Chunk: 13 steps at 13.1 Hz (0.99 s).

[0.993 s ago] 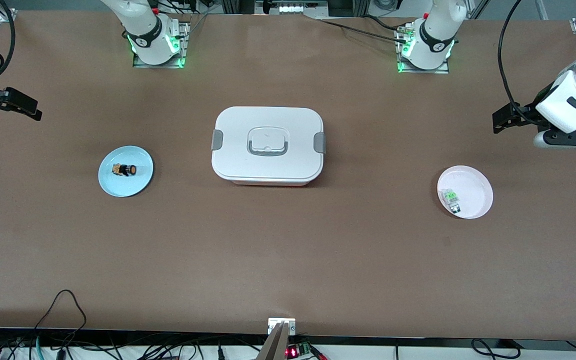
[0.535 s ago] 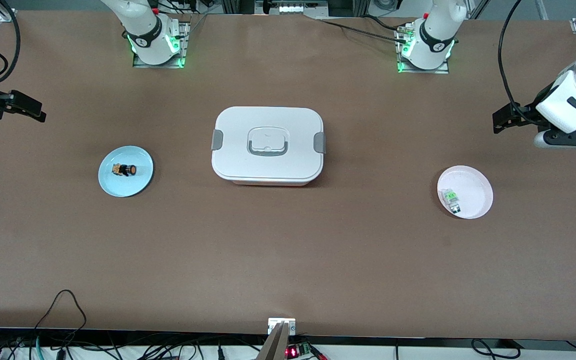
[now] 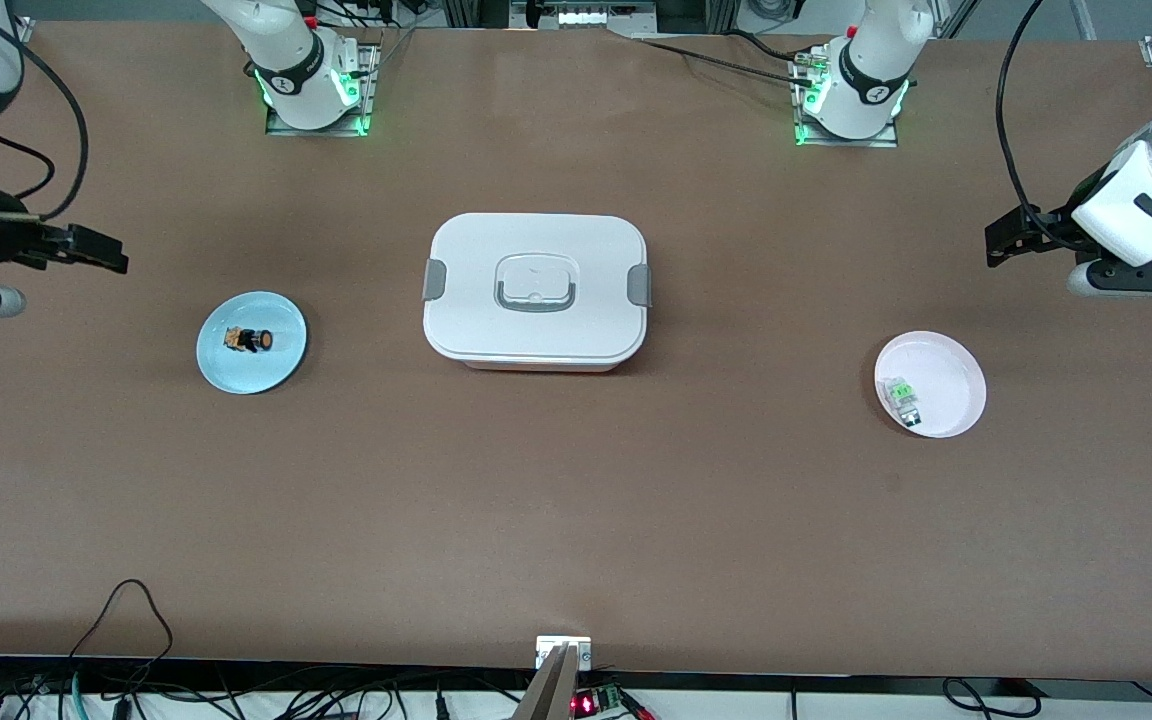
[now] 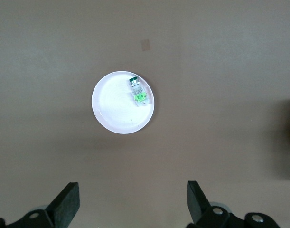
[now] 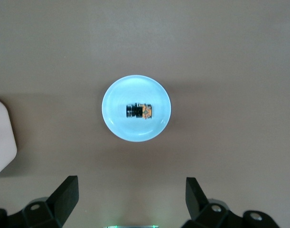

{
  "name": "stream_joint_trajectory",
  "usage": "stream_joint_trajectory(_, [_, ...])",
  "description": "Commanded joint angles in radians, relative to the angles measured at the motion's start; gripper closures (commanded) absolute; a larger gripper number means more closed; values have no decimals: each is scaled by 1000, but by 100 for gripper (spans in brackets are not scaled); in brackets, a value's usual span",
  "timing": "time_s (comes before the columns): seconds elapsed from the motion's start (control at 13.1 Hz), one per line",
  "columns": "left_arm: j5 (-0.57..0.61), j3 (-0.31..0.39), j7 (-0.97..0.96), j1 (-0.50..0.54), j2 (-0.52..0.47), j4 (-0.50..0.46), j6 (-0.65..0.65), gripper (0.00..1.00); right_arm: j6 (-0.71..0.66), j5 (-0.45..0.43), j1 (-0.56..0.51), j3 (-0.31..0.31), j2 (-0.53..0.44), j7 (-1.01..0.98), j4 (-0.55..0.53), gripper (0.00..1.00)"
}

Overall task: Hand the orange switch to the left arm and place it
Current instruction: 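Move the right gripper over the orange switch on the blue plate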

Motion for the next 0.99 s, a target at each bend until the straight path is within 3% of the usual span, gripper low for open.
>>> stream_joint_trajectory(0.0, [-23, -1, 16, 7, 4, 21, -19, 0, 36, 13, 0, -1, 50, 1, 14, 0])
stream_joint_trajectory(0.31, [-23, -1, 16, 7, 4, 21, -19, 0, 99, 15, 6, -1, 130, 6, -11, 0])
stream_joint_trajectory(0.53, [-23, -1, 16, 7, 4, 23, -19, 0, 269, 7, 1, -1, 124, 4, -174, 0])
stream_joint_trajectory(0.92, [-23, -1, 16, 7, 4, 23, -19, 0, 453, -1, 1, -1, 124, 4, -355, 0])
